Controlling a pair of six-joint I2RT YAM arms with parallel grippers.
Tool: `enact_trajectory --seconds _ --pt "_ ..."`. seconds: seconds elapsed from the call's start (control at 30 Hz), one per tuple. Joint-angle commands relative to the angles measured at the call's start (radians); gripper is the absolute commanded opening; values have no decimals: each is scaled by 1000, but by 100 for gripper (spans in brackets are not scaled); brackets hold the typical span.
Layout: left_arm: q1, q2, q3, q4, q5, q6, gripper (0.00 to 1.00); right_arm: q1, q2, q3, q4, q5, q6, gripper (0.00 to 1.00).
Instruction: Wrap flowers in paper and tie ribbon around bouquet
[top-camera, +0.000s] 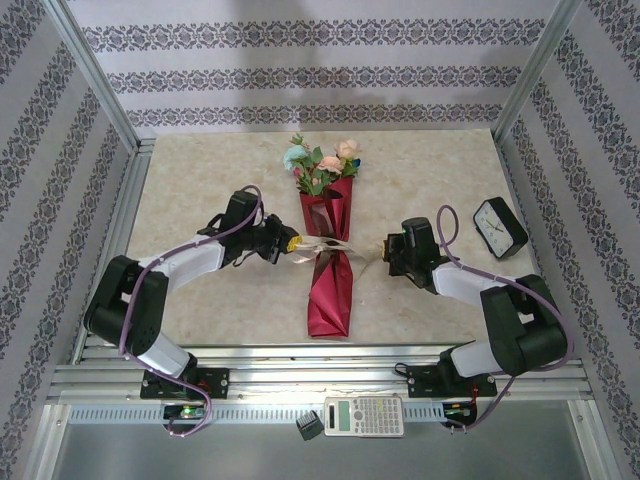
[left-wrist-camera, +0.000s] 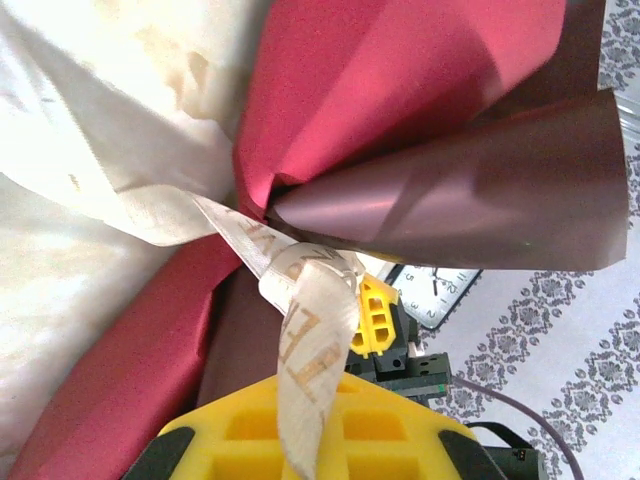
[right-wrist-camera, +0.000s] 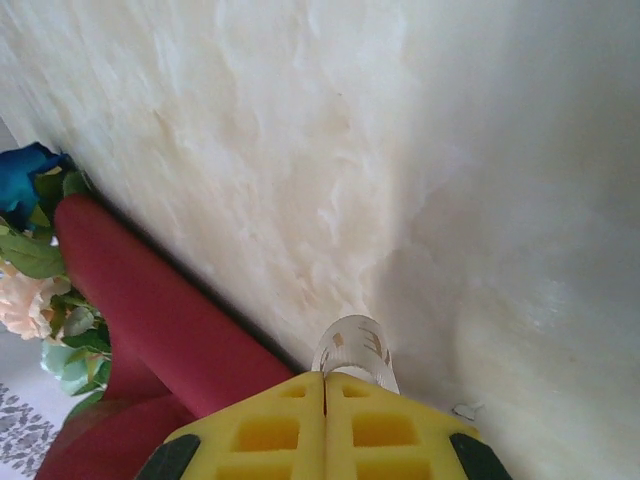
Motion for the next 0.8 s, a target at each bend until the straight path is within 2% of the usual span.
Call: enact_trajectory --seconds 0.0,0.27,0.47,0.6,0.77 --pt "21 -32 -13 -44 -17 22 0 -8 1 -19 58 49 42 0" --pt "64 -72 -34 -89 -31 23 0 10 23 -23 66 58 63 0" --pt "47 -20 -15 32 39 -11 0 26 66 -6 103 32 72 0" --pt "14 16 31 71 61 -21 0 32 86 50 87 -9 45 25" --pt "-9 37 44 109 64 -45 0 57 56 101 -22 -33 17 39"
